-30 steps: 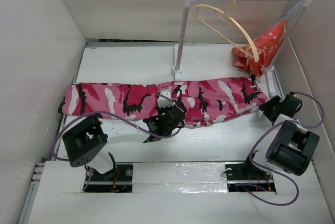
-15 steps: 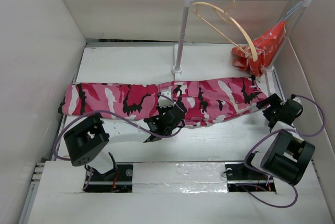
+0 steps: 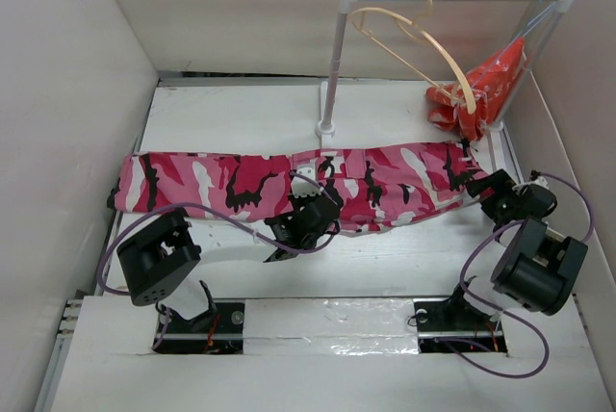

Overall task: Place the trousers on the hanger
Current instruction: Fold the trousers at the center of the board.

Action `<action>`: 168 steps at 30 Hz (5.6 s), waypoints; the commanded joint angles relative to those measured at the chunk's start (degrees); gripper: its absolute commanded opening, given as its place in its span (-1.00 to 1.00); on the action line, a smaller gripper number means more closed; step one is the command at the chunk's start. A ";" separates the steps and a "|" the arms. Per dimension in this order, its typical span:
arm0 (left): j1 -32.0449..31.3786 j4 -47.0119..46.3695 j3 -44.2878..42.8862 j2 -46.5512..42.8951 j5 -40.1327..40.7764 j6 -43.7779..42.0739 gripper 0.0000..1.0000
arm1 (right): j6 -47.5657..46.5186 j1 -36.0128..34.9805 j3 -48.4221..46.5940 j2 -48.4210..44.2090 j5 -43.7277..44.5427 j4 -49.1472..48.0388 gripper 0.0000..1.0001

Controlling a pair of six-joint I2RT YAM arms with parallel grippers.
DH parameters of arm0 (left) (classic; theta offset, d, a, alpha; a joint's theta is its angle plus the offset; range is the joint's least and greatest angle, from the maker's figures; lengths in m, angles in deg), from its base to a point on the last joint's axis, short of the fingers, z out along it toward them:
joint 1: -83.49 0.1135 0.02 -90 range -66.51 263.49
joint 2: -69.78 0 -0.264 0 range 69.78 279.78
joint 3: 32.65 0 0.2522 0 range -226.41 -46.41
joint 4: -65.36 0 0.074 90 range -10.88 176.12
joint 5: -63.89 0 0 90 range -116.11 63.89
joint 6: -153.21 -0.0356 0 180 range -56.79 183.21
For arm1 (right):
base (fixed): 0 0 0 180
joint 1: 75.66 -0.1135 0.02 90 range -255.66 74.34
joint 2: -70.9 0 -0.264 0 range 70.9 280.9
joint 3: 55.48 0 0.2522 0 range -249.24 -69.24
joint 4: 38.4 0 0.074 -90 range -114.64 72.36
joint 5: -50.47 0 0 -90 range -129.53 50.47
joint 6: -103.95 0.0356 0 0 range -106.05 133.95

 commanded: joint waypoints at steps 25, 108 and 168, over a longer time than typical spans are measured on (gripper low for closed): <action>10.42 -3.92 11.71 -9.05 -5.22 0.63 -0.51 | -5.42 -3.49 2.06 -32.96 1.43 17.79 -1.00; -3.46 -4.35 2.14 -10.73 -21.47 4.58 -0.57 | -5.00 -24.05 -55.00 -32.23 -19.47 28.32 -1.00; 11.74 -1.81 12.25 -30.86 -29.30 0.45 -0.47 | -16.60 -63.36 -50.87 -35.90 58.75 41.04 -0.99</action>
